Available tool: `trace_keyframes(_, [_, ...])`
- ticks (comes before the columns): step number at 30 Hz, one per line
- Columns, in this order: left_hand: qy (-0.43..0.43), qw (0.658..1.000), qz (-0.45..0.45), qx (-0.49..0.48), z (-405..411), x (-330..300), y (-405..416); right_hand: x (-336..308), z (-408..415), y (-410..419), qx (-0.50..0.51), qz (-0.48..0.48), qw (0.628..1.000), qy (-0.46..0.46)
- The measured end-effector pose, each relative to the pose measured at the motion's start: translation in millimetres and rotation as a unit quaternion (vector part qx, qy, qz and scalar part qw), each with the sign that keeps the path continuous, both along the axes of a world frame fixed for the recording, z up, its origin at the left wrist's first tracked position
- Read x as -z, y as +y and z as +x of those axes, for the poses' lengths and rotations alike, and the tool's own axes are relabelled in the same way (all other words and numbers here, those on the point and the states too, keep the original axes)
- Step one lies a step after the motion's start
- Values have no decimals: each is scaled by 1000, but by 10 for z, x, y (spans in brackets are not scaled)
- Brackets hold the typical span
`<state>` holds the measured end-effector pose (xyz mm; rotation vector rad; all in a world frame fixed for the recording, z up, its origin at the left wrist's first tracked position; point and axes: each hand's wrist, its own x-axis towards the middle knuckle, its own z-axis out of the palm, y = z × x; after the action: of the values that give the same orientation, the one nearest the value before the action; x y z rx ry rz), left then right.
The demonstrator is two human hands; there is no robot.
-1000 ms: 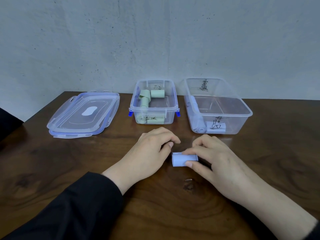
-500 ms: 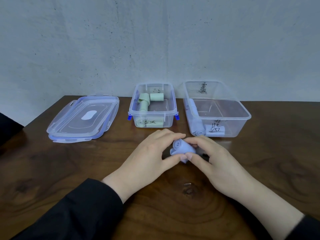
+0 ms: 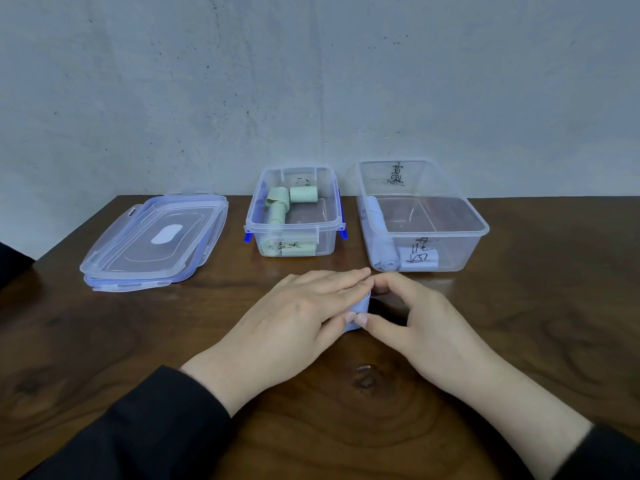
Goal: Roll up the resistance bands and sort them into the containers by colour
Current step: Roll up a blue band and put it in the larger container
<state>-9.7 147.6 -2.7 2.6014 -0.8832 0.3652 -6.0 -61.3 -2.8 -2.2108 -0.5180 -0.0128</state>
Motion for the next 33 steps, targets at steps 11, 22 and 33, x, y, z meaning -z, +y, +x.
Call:
trace_keyframes(11, [180,960,-203,-69,-36,-2,-46,-59,16,-6,-34,94,993,67])
trace_keyframes(22, [332,845,-408,-94,-82,-106,-155,-48,29,-37,-4,129,987,99])
trace_keyframes(33, [389,759,-513,-98,-58,-134,-148,-104,-14,-102,-96,-135,957,-237])
